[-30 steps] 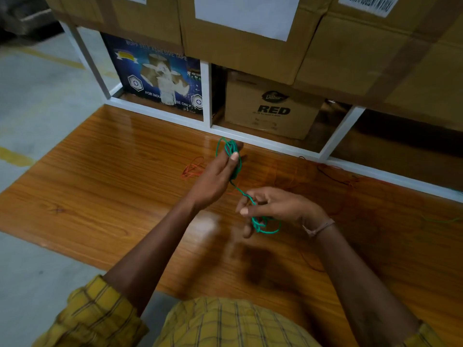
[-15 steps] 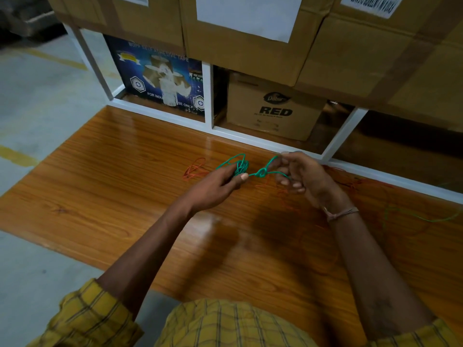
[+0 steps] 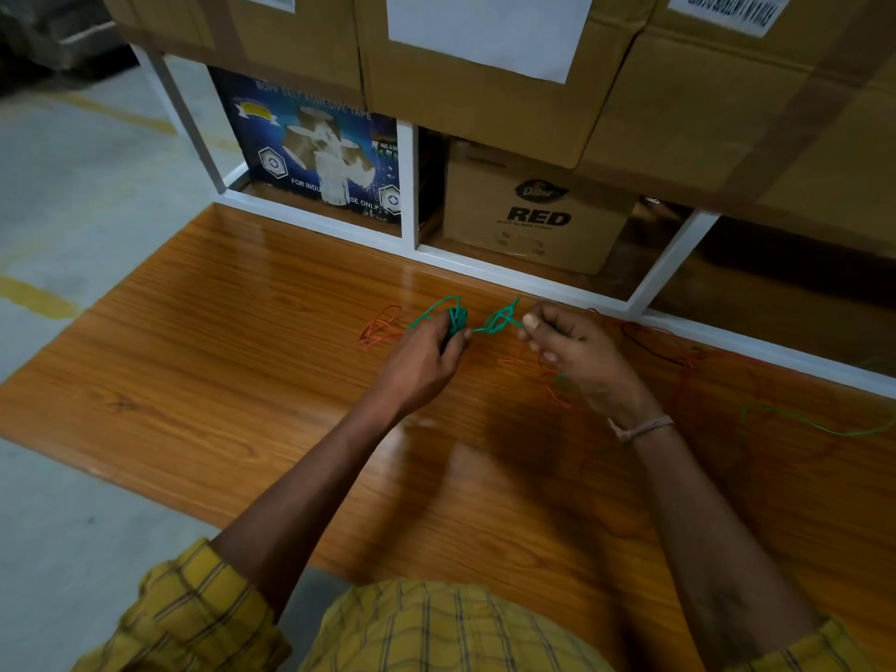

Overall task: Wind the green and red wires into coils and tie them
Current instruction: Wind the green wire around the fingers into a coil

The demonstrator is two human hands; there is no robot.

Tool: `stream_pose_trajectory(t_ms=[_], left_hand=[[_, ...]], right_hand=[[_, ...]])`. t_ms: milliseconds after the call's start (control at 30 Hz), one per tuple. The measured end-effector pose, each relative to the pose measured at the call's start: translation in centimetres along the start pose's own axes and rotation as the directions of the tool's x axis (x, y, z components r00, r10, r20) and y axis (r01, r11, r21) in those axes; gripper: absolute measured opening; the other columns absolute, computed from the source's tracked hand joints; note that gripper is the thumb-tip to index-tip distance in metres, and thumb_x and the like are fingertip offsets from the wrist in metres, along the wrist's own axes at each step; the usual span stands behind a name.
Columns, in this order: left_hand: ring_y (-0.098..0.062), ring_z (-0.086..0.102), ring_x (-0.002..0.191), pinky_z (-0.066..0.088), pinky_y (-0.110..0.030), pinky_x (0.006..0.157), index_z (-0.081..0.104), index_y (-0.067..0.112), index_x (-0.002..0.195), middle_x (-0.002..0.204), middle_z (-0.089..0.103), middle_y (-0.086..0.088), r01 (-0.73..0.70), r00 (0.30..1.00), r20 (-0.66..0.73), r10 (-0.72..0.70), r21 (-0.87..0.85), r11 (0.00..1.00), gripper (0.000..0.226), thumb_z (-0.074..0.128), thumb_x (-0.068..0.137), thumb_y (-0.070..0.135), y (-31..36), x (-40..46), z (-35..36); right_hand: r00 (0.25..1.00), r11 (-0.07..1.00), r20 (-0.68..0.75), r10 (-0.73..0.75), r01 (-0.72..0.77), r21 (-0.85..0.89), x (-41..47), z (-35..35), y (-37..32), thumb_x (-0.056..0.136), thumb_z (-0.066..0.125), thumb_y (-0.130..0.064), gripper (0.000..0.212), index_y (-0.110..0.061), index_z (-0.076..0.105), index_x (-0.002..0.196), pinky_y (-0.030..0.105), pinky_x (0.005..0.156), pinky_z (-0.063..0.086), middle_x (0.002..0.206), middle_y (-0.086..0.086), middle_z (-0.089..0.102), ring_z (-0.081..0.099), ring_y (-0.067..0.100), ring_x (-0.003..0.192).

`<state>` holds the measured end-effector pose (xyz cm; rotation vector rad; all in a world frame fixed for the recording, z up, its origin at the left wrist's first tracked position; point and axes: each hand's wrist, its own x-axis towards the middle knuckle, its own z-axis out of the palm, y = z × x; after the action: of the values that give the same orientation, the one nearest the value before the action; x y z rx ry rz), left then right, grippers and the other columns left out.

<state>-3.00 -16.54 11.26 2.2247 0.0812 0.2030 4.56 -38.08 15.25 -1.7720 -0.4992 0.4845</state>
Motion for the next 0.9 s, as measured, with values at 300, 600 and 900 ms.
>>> stream_pose_trajectory(t_ms=[300,600,900], left_hand=[[-0.028,0.064,0.076,0.05,-0.049,0.067,0.061,0.014,0.113,0.086,0.066,-0.007,-0.016,0.999,0.03,0.014,0.068,0.998,0.023,0.051,0.109,0.034,-0.8,-0.2,0.6],[0.004,0.047,0.066,0.038,-0.018,0.06,0.062,0.023,0.099,0.073,0.057,0.021,-0.002,0.99,0.124,0.068,-0.468,0.883,0.019,0.05,0.113,0.017,0.9,-2.0,1.0],[0.004,0.047,0.055,0.037,-0.013,0.053,0.064,0.015,0.095,0.063,0.057,0.016,0.151,0.988,0.09,-0.122,-0.599,0.786,0.023,0.049,0.112,0.012,-0.5,-1.3,0.9]], right_hand=[[0.973,0.913,-0.14,0.185,-0.117,0.39,2.0,-1.2,1.1,0.102,0.063,-0.014,0.022,-0.01,0.065,0.08,0.019,0.038,0.016,0.059,0.001,0.037,0.024,0.002,0.037],[0.858,0.987,-0.49,0.156,-0.149,0.054,6.1,0.7,3.4,0.092,0.076,-0.014,0.031,-0.018,0.06,0.066,0.025,0.065,0.04,0.068,-0.005,0.057,0.049,0.007,0.066],[0.943,0.808,-0.29,-0.161,-0.043,-0.587,4.3,0.9,2.3,0.082,0.084,-0.027,0.026,-0.016,0.07,0.101,0.037,0.085,0.052,0.11,0.002,0.062,0.061,0.02,0.102]])
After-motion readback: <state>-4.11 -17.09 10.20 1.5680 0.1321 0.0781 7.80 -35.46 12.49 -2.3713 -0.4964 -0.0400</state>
